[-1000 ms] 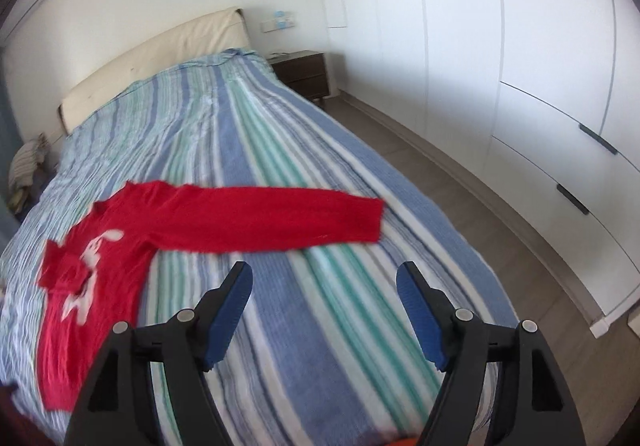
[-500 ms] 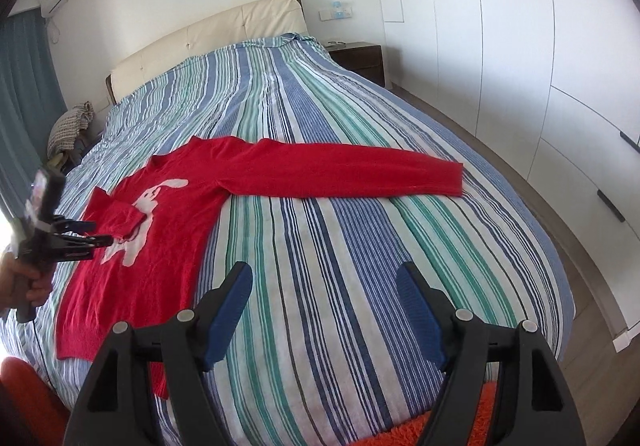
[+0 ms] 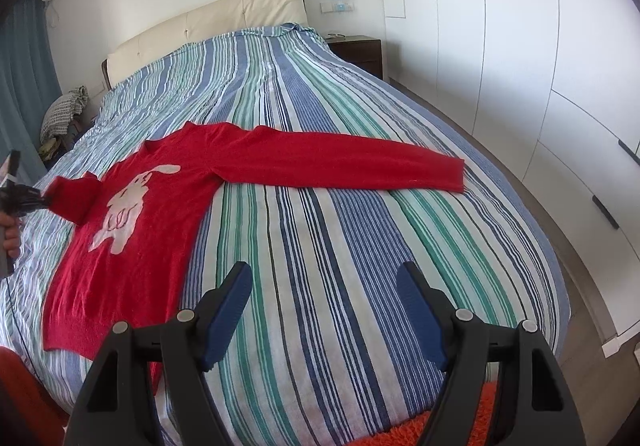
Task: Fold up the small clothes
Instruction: 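Grasp the other sleeve cuff with the left gripper and pull it outward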
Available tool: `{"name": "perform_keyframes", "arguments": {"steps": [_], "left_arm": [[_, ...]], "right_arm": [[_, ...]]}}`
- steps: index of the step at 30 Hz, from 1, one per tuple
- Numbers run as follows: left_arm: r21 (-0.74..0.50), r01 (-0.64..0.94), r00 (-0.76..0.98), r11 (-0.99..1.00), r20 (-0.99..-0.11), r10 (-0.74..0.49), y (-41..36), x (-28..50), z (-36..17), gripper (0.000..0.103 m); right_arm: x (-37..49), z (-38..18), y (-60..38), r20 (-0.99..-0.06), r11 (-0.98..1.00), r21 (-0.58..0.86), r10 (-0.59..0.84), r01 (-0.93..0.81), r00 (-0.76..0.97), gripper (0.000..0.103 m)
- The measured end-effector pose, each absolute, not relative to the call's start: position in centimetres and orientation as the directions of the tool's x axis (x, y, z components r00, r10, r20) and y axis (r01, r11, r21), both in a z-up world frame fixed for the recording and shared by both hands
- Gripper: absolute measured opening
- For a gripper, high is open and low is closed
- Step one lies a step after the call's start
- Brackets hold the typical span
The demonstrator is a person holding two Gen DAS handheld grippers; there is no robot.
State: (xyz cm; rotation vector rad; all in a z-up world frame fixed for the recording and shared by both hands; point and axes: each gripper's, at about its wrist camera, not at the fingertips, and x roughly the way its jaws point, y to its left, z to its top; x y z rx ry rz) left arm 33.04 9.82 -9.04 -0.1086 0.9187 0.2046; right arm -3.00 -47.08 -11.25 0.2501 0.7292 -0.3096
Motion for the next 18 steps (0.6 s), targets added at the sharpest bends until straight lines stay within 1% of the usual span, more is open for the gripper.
{"name": "perform_keyframes", "arguments": {"steps": [2, 3, 4, 7, 12, 16, 18], "left_arm": [[0.085, -0.432, 0.508, 0.898, -0.799, 0.32, 16.2, 33.5, -9.7, 0.006], [0.115, -0.507, 0.458, 0.854, -0.803, 0.38, 19.0, 33.4, -10.3, 0.006], [0.129, -0.556, 0.421, 0.821, -0.808, 0.412, 21.2, 33.2, -11.0, 0.006], [0.133, -0.59, 0.36, 0.796, -0.839, 0.408, 24.5, 32.8, -13.5, 0.006], [0.212, -0.538, 0.31, 0.816, -0.85, 0.426, 23.5, 33.3, -16.7, 0.005], [0.145, -0.569, 0.297, 0.81, -0.882, 0.366, 24.1, 32.8, -18.4, 0.005], [0.133, -0.558, 0.307, 0.819, -0.884, 0.353, 24.2, 32.6, -18.7, 0.005]], "right_arm": [[-2.6, -11.5, -47.1, -0.695, 0.925, 0.116, -0.184, 0.362, 0.695, 0.074], [-2.5, -11.7, -47.1, -0.701, 0.924, 0.115, -0.184, 0.364, 0.689, 0.074], [-2.3, -11.8, -47.1, -0.704, 0.924, 0.112, -0.185, 0.365, 0.685, 0.074], [-2.1, -12.1, -46.6, -0.714, 0.928, 0.093, -0.191, 0.362, 0.674, 0.074], [-1.6, -12.5, -46.1, -0.733, 0.936, 0.063, -0.192, 0.347, 0.652, 0.074], [-1.5, -12.7, -46.3, -0.741, 0.935, 0.059, -0.194, 0.351, 0.643, 0.074], [-1.5, -12.8, -46.5, -0.746, 0.933, 0.061, -0.194, 0.356, 0.637, 0.074]]}}
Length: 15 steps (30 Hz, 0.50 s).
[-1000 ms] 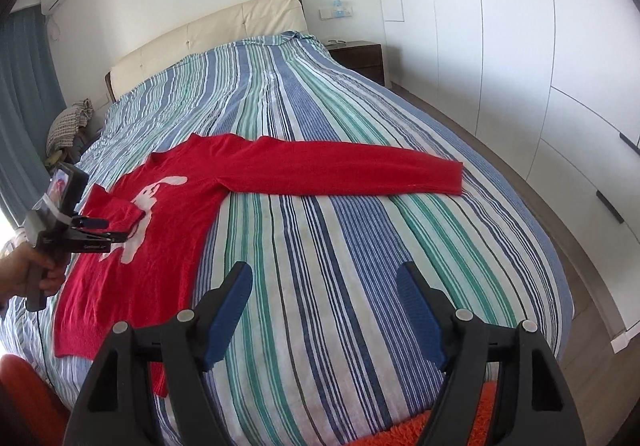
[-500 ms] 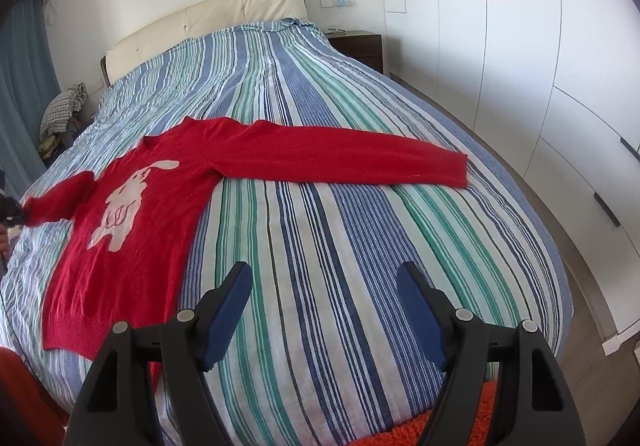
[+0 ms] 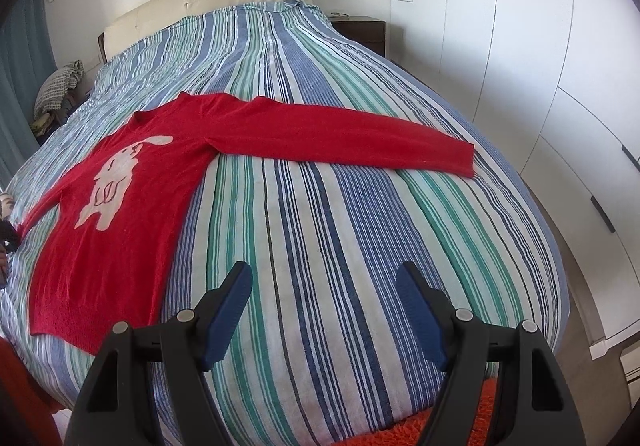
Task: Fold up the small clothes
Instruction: 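Grasp the other sleeve cuff with the left gripper and pull it outward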
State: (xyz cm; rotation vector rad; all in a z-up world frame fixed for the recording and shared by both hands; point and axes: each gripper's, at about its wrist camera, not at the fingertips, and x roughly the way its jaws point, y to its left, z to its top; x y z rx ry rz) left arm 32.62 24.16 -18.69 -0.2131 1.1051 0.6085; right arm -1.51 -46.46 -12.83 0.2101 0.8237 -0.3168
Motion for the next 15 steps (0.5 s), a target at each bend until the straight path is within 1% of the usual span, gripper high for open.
{"name": "perform_keyframes", "arguments": {"steps": [3, 8, 15], "left_arm": [[0.116, -0.536, 0.317, 0.836, -0.891, 0.326, 24.6, 32.7, -19.1, 0.006], [0.049, -0.539, 0.333, 0.841, -0.905, 0.266, 25.6, 32.6, -19.4, 0.006], [0.019, -0.531, 0.346, 0.847, -0.908, 0.237, 26.4, 32.6, -19.8, 0.007]], "right_arm": [[-1.4, -13.1, -46.6, -0.755, 0.93, 0.059, -0.196, 0.363, 0.626, 0.074], [-1.4, -13.0, -46.2, -0.755, 0.931, 0.042, -0.208, 0.363, 0.622, 0.074], [-1.4, -13.0, -46.2, -0.755, 0.931, 0.044, -0.207, 0.362, 0.622, 0.074]]}}
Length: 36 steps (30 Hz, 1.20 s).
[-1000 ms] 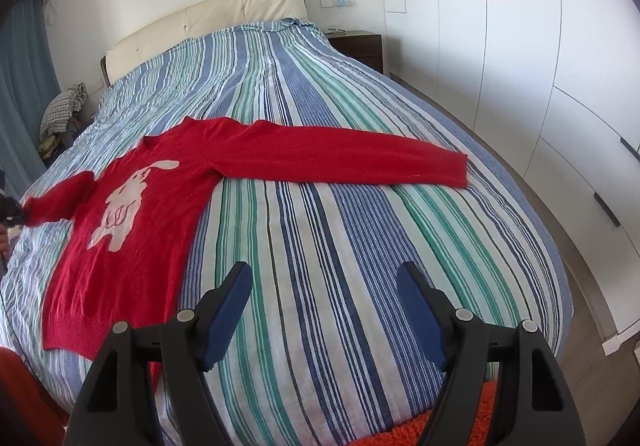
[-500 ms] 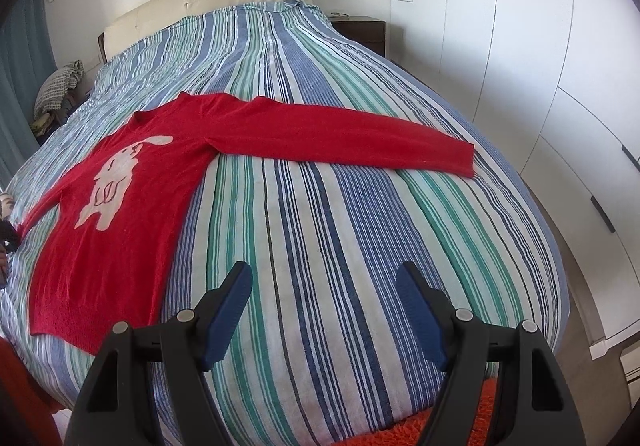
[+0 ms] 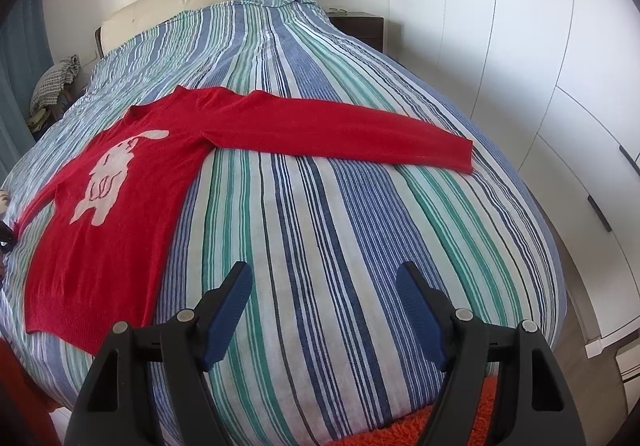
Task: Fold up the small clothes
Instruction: 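Grasp the other sleeve cuff with the left gripper and pull it outward, then open the left gripper to lay the second sleeve down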
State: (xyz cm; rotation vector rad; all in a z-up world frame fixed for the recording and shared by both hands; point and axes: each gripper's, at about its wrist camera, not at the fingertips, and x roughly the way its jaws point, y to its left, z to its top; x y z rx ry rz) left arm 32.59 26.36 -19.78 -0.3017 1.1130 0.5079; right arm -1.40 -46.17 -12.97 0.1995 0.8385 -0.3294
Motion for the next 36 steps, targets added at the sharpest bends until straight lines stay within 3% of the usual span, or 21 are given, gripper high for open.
{"name": "perform_keyframes", "arguments": {"steps": [5, 11, 15, 17, 20, 22, 24, 25, 29, 33, 36], "left_arm": [[-0.05, -0.542, 0.366, 0.839, -0.913, 0.182, 27.5, 32.2, -19.8, 0.012], [-0.25, -0.557, 0.453, 0.792, -0.891, 0.038, 30.1, 30.3, -20.1, 0.016], [-0.39, -0.557, 0.51, 0.734, -0.857, -0.069, 31.9, 28.4, -20.1, 0.028], [-0.4, -0.564, 0.515, 0.722, -0.854, -0.071, 32.2, 27.3, -19.8, 0.03], [-0.382, -0.574, 0.514, 0.724, -0.857, -0.045, 32.7, 26.0, -18.8, 0.05], [-0.357, -0.591, 0.51, 0.724, -0.86, -0.007, 32.7, 24.8, -17.9, 0.073], [-0.326, -0.613, 0.503, 0.719, -0.863, 0.037, 32.5, 23.2, -17.0, 0.088], [-0.319, -0.622, 0.501, 0.715, -0.864, 0.05, 32.3, 22.5, -16.6, 0.091], [-0.374, -0.579, 0.524, 0.725, -0.851, -0.022, 29.9, 19.9, -15.5, 0.091], [-0.375, -0.433, 0.527, 0.82, -0.843, -0.107, 24.2, 16.8, -13.9, 0.091], [-0.405, -0.236, 0.513, 0.883, -0.824, -0.241, 18.6, 14.3, -13.3, 0.091]], "right_arm": [[-1.6, -12.9, -46.3, -0.751, 0.928, 0.054, -0.205, 0.368, 0.628, 0.074], [-1.9, -12.6, -46.2, -0.744, 0.93, 0.055, -0.205, 0.364, 0.636, 0.074], [-2.1, -12.4, -46.2, -0.737, 0.927, 0.064, -0.207, 0.371, 0.643, 0.074], [-2.3, -12.3, -46.3, -0.733, 0.924, 0.07, -0.208, 0.376, 0.647, 0.074], [-2.5, -12.2, -46.5, -0.726, 0.92, 0.083, -0.207, 0.382, 0.656, 0.074], [-2.8, -12.0, -46.7, -0.72, 0.917, 0.096, -0.205, 0.387, 0.664, 0.074], [-3.1, -11.9, -47.1, -0.713, 0.91, 0.117, -0.203, 0.399, 0.671, 0.074], [-3.2, -11.9, -47.3, -0.71, 0.905, 0.127, -0.203, 0.407, 0.674, 0.074], [-3.8, -11.9, -48.2, -0.705, 0.88, 0.176, -0.2, 0.441, 0.68, 0.074], [-3.3, -11.9, -47.8, -0.722, 0.886, 0.187, -0.169, 0.425, 0.671, 0.074], [-2.4, -12.6, -46.5, -0.752, 0.882, 0.322, 0.018, 0.344, 0.659, 0.074]]}}
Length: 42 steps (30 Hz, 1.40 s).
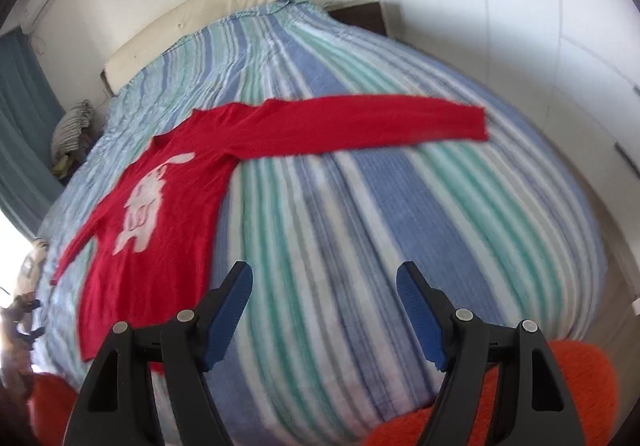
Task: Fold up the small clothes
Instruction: 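Open the left gripper to lay the second sleeve down, then grasp the hem with both grippers and pull it straight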
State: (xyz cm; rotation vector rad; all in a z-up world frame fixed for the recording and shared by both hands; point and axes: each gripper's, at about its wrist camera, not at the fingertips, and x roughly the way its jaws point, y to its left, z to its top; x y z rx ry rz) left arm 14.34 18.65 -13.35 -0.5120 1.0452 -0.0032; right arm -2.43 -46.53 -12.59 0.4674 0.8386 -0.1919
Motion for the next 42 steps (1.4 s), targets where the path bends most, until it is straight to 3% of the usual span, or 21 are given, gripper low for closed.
{"name": "perform_keyframes", "arguments": {"steps": [2, 5, 8, 11, 12, 13, 14, 15, 16, 17, 24, 37, 42], "left_arm": [[-0.413, -0.105, 0.463, 0.905, -0.825, -0.323, 15.1, 12.8, -13.9, 0.091], [-0.347, 0.038, 0.398, 0.937, -0.855, -0.333, 10.7, 11.2, -15.1, 0.086], [-0.322, 0.13, 0.364, 0.938, -0.864, -0.347, 7.7, 11.2, -15.7, 0.076], [-0.335, 0.161, 0.317, 0.928, -0.873, -0.37, 5.8, 11.8, -16.8, 0.059], [-0.331, 0.155, 0.302, 0.931, -0.881, -0.364, 5.4, 11.8, -17.4, 0.048], [-0.334, 0.152, 0.291, 0.93, -0.884, -0.365, 5.2, 11.6, -17.7, 0.041], [-0.341, 0.153, 0.285, 0.927, -0.884, -0.372, 4.9, 11.5, -18.0, 0.038], [-0.345, 0.157, 0.283, 0.926, -0.882, -0.376, 4.6, 11.4, -18.2, 0.028], [-0.351, 0.166, 0.274, 0.921, -0.881, -0.385, 4.2, 11.5, -18.4, 0.006], [-0.353, 0.172, 0.264, 0.92, -0.883, -0.388, 3.8, 11.6, -18.7, 0.005], [-0.309, 0.157, 0.295, 0.938, -0.892, -0.343, 4.9, 9.0, -17.4, 0.001], [-0.257, 0.144, 0.292, 0.956, -0.912, -0.289, 3.9, 9.7, -18.8, 0.005], [-0.231, 0.16, 0.306, 0.96, -0.913, -0.27, 3.6, 9.2, -18.2, 0.013]], "right_arm": [[-1.8, -13.7, -44.8, -0.766, 0.871, 0.407, 0.162, 0.274, 0.622, 0.074], [-0.6, -15.9, -41.6, -0.771, 0.849, 0.504, 0.359, 0.16, 0.526, 0.074], [0.3, -17.9, -38.5, -0.789, 0.857, 0.508, 0.424, 0.084, 0.445, 0.074], [1.2, -19.4, -37.2, -0.789, 0.851, 0.52, 0.445, 0.074, 0.424, 0.074], [1.5, -19.7, -37.1, -0.782, 0.842, 0.533, 0.454, 0.081, 0.427, 0.073], [1.9, -20.0, -37.0, -0.772, 0.831, 0.55, 0.467, 0.085, 0.431, 0.07], [2.2, -20.2, -36.9, -0.762, 0.82, 0.567, 0.486, 0.079, 0.427, 0.059], [2.6, -20.5, -36.5, -0.757, 0.812, 0.581, 0.509, 0.065, 0.41, 0.05], [2.9, -20.7, -36.1, -0.762, 0.813, 0.579, 0.514, 0.058, 0.394, 0.023], [3.2, -21.0, -35.7, -0.777, 0.826, 0.56, 0.5, 0.059, 0.383, 0.004], [1.0, -18.2, -37.2, -0.852, 0.908, 0.404, 0.33, 0.11, 0.408, 0.003], [2.0, -20.5, -37.4, -0.875, 0.917, 0.372, 0.295, 0.142, 0.384, 0.004], [1.5, -20.2, -37.4, -0.869, 0.912, 0.384, 0.304, 0.146, 0.391, 0.015]]}}
